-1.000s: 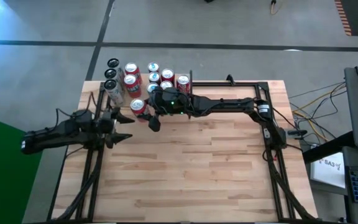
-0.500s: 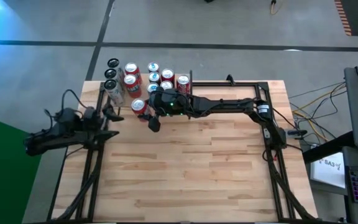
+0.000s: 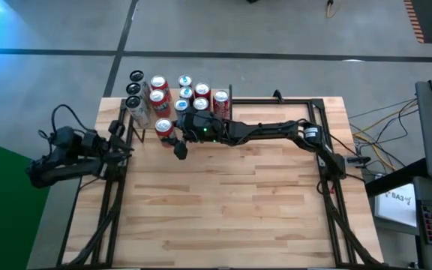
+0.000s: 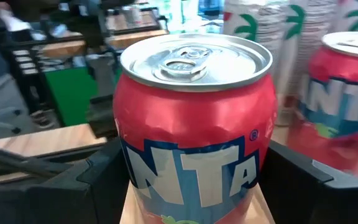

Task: Place canned beverage on shelf
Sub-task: Put the red soda can on the shelf aligned with the other red soda cans

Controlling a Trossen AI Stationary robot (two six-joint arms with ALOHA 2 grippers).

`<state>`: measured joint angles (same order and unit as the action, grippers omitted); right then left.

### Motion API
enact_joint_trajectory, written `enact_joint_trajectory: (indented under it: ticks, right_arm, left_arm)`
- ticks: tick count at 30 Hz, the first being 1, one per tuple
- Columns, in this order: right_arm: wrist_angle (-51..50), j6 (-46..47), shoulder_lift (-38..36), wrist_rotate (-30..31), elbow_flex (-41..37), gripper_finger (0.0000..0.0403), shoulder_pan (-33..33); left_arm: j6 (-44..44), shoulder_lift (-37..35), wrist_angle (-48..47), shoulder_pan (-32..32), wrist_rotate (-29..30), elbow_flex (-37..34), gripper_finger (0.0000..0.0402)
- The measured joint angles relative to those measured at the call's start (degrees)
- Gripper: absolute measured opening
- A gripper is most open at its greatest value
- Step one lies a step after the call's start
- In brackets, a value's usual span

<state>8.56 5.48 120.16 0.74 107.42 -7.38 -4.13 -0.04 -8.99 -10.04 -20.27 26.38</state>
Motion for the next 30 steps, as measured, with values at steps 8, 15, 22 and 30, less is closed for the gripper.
enact_joint_trajectory:
  ticks: [8, 15, 22, 30]
  right_arm:
    - [1.8, 0.0, 0.3, 3.8, 0.0, 0.0279, 0.0]
    - [4.5, -1.0, 0.3, 3.9, 0.0, 0.0279, 0.0]
    - [4.5, -1.9, 0.3, 2.0, 0.0, 0.0279, 0.8]
    - [3.8, -5.4, -0.8, -4.5, 0.0, 0.0279, 2.7]
  left_arm:
    - [2.6, 0.0, -2.1, 0.0, 1.5, -0.2, 0.0009]
    - [2.7, 0.0, -3.6, 0.0, 5.4, -0.2, 0.0001]
    - [2.3, 0.3, -4.2, 0.0, 11.2, -1.0, 0.0001]
    - [1.5, 0.7, -1.9, 0.0, 12.2, -5.4, 0.0045]
